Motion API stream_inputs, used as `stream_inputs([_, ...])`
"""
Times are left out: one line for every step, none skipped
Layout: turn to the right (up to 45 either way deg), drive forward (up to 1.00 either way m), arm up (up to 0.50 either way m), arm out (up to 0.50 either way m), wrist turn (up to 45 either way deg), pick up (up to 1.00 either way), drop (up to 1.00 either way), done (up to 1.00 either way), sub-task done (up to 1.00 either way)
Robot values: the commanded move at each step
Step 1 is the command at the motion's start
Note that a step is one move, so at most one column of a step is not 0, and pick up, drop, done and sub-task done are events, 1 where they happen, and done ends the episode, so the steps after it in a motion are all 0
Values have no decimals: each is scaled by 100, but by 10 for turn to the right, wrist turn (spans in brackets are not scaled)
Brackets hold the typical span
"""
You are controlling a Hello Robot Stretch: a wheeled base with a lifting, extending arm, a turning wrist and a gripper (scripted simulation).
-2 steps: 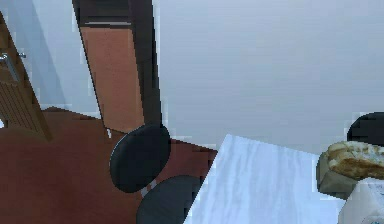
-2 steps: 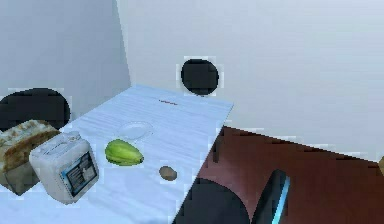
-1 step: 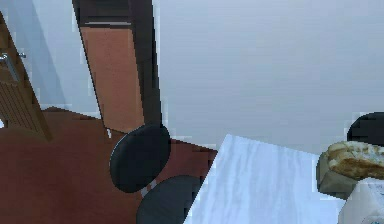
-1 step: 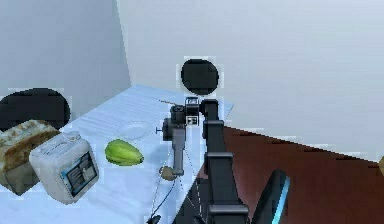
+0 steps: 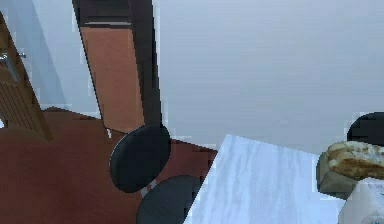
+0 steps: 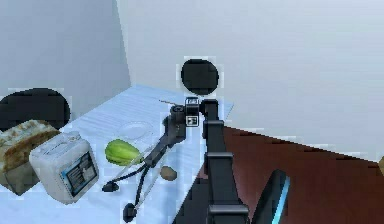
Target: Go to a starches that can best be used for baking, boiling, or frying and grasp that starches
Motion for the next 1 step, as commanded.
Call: stream_inputs([0, 0, 0, 0, 450, 0, 0, 0, 0])
